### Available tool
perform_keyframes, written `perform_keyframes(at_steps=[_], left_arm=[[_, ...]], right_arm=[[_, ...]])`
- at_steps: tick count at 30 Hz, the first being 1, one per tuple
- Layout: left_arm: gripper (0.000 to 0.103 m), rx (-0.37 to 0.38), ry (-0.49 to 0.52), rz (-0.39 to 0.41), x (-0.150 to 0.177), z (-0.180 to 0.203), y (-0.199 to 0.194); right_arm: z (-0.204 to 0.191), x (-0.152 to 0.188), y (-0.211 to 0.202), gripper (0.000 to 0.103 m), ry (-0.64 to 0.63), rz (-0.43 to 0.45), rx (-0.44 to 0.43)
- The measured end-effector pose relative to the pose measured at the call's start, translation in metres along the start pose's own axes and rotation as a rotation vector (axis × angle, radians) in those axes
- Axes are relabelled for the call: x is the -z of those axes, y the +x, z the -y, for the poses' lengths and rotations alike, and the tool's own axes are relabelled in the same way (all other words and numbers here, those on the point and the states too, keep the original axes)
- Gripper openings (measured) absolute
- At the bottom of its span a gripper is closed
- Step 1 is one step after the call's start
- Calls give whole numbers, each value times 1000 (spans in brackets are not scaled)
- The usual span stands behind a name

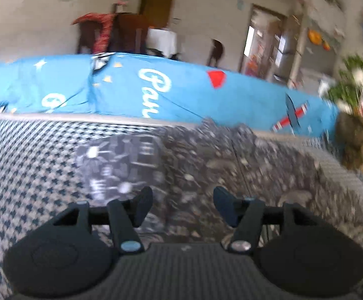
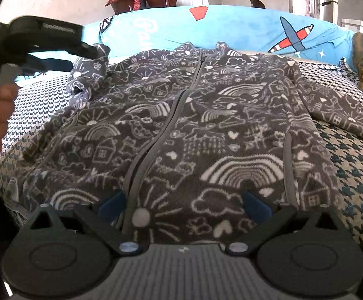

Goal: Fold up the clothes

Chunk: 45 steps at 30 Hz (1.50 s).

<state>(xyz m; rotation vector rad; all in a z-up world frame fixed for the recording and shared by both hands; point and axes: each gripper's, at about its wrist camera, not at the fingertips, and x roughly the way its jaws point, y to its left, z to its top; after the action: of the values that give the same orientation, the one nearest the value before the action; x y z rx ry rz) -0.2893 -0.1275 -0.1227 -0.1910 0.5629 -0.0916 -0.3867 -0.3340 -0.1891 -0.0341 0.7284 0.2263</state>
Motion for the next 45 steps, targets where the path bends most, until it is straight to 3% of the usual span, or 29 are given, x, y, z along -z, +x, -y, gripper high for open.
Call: perform_keyframes(at_steps=[9, 16, 20, 22, 26, 30, 34, 41, 45], left_arm=[[66, -91, -245, -40, -7, -54, 16], [78, -84, -416, -85, -3, -87, 40], [79, -61, -452, -105, -2, -92, 56], [76, -50, -469, -115, -2, -94, 63], [52, -36, -494, -126, -2, -97, 76], [32, -93, -382, -84, -11, -76, 70], [29, -121, -131, -15, -20, -30, 62], [29, 5, 239, -29, -3, 48, 65], [31, 95, 342, -68, 16, 74, 61]], right_arm=[[-2, 1, 0, 103, -22, -3, 8], [-3, 2, 0, 103, -27, -3, 11], [-3, 2, 1, 103, -30, -1, 11], [-3, 2, 1, 103, -33, 0, 11], [-4, 3, 1, 103, -38, 3, 13], [-4, 4, 1, 103, -43, 6, 17], [-5, 4, 1, 103, -47, 7, 21], [-5, 5, 1, 103, -49, 9, 19], [-5, 4, 1, 103, -49, 8, 19]])
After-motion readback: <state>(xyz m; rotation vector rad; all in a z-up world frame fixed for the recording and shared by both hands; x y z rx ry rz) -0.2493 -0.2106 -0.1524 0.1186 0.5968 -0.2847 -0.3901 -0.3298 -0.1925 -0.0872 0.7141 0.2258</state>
